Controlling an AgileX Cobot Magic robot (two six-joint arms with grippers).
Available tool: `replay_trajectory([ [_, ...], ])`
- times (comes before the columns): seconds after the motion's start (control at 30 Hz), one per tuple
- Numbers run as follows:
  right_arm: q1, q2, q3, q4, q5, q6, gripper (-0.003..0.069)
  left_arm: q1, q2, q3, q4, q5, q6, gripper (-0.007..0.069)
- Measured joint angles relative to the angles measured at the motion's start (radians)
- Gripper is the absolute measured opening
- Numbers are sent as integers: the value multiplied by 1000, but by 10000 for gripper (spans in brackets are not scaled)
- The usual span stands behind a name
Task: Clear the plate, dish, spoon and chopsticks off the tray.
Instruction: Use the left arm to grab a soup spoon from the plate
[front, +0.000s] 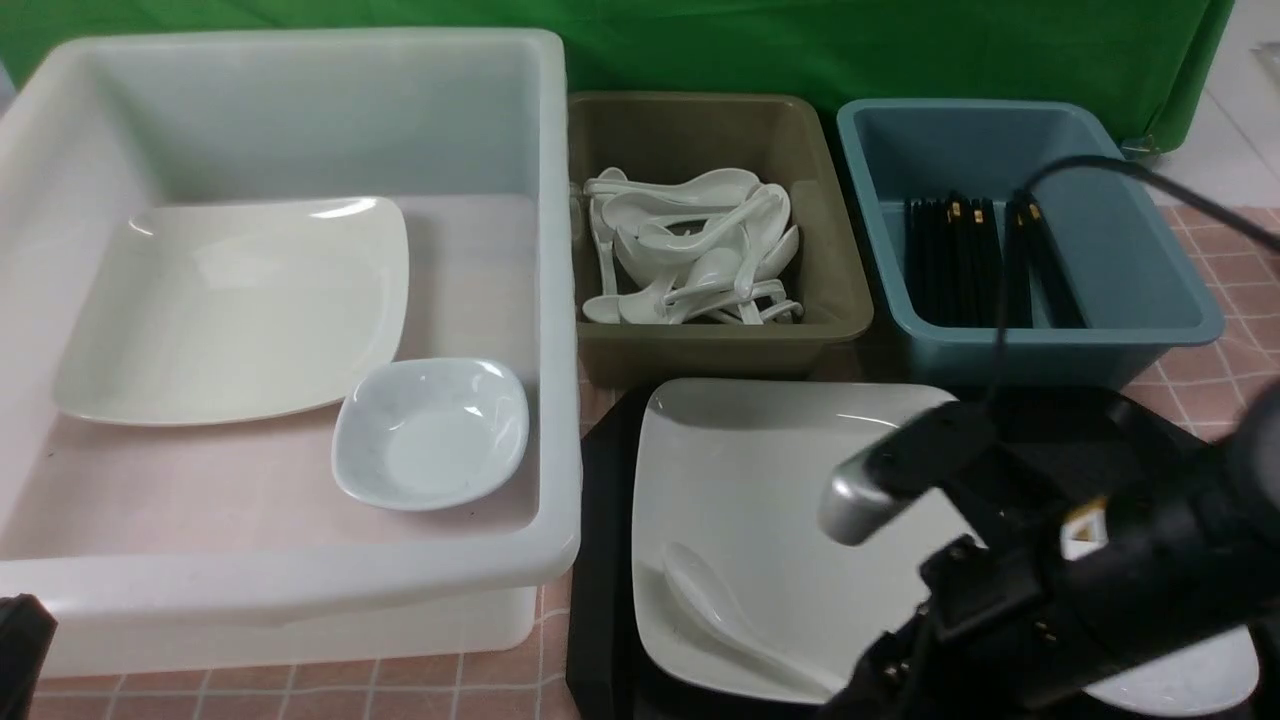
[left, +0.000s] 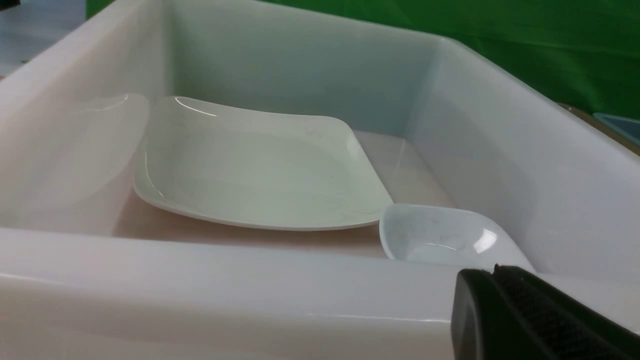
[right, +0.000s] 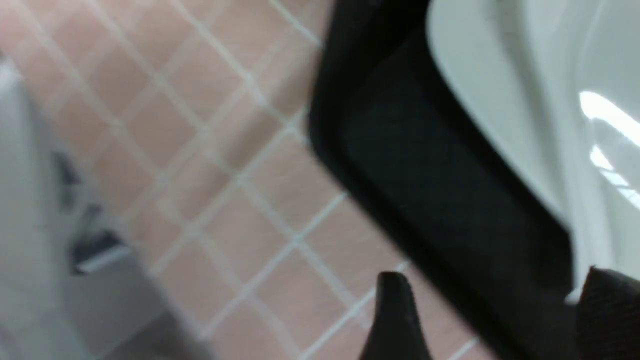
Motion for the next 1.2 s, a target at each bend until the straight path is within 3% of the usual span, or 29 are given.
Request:
replay_trajectory([
  [0.13, 28, 173, -126, -123, 2, 54, 542, 0, 0, 0, 0, 0, 0, 4],
  [0.4, 28, 260, -245, -150, 145, 73, 517, 0, 0, 0, -47, 0, -28, 4],
  [0.53, 28, 209, -275, -195, 296, 93, 324, 0, 0, 0, -366, -21, -191, 4],
  [0.57, 28, 209, -275, -198, 302, 94, 324, 0, 0, 0, -366, -23, -194, 4],
  [0.6, 28, 182, -276, -221, 351, 103, 260, 0, 0, 0, -422, -41, -211, 4],
  [0.7, 25, 106, -276, -260, 434, 128, 158, 0, 0, 0, -495, -87, -223, 4],
  [0.83, 12, -23, -251, -292, 480, 152, 108, 0, 0, -3, -564, -133, -265, 4],
  [0.97, -4, -172, -213, -303, 484, 165, 102, 0, 11, -135, -562, 7, -260, 4],
  [1.07, -13, -315, -169, -305, 481, 191, 103, 0, 173, -390, -513, 237, -179, 4],
  [1.1, -13, -326, -166, -305, 481, 194, 103, 0, 202, -422, -511, 252, -171, 4],
  [1.2, -13, -402, -146, -305, 483, 226, 105, 0, 505, -700, -498, 566, 23, 4],
])
